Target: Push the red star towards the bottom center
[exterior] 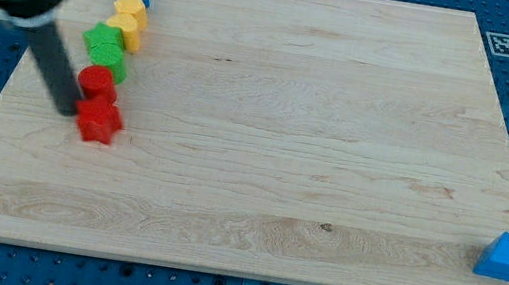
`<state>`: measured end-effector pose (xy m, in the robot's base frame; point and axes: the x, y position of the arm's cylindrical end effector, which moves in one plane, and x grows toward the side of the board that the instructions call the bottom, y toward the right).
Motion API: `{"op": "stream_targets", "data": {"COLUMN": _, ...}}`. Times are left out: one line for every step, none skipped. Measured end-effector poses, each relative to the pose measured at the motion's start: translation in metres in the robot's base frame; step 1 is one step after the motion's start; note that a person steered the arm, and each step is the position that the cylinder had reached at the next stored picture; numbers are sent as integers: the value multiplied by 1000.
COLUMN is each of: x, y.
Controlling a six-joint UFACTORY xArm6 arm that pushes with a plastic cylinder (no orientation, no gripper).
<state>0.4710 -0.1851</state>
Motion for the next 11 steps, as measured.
{"op": "stream_targets", "data": {"x": 9, "y": 70}}
{"op": "stream_targets", "data": {"x": 9, "y": 70}}
{"op": "stream_targets", "data": {"x": 9, "y": 31}}
{"op": "stream_targets", "data": {"x": 24, "y": 16}}
{"op": "stream_targets", "data": {"x": 51, "y": 52}}
{"op": "stream_targets", "data": {"x": 57, "y": 134}}
{"op": "stream_targets", "data": {"x": 57, "y": 216}}
{"op": "stream_targets", "data": {"x": 56, "y": 234}}
{"op": "stream_targets", "data": {"x": 54, "y": 198}}
{"op": "stream_targets", "data": {"x": 64, "y": 167}}
{"op": "stream_targets", "data": {"x": 93, "y": 166}}
